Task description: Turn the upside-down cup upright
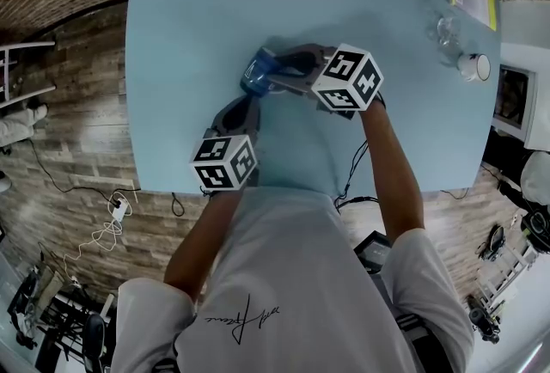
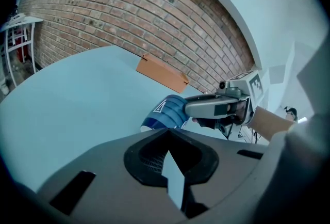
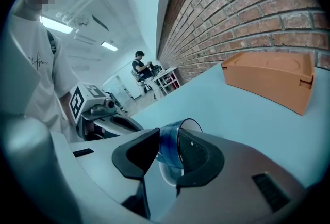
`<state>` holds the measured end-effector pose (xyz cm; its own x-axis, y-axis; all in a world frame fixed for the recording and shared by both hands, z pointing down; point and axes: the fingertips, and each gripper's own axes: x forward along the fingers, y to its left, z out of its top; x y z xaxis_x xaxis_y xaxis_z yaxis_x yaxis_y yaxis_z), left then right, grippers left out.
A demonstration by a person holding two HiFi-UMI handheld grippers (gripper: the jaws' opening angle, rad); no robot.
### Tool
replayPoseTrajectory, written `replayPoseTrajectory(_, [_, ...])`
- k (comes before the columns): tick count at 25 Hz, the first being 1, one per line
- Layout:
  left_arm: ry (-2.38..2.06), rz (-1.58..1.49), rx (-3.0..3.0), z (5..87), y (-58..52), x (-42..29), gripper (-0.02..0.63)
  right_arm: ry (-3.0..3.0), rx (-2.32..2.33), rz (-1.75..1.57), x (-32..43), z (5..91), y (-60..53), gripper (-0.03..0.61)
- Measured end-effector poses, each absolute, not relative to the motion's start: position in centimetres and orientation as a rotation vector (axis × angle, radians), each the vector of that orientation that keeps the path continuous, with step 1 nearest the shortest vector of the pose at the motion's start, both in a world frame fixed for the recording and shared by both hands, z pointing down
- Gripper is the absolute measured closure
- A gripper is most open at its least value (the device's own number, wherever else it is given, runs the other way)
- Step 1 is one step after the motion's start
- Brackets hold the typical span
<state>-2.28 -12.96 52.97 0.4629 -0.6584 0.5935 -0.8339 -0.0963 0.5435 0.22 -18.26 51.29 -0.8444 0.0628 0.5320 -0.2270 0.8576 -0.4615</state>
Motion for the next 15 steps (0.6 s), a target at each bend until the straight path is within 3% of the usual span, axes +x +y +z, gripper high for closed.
replayPoseTrajectory(15, [-1.270, 0.256, 1.830, 53.37, -12.61, -2.32, 0.604, -2.480, 0.138, 0.670, 0.56, 50.74, -17.51, 0.482])
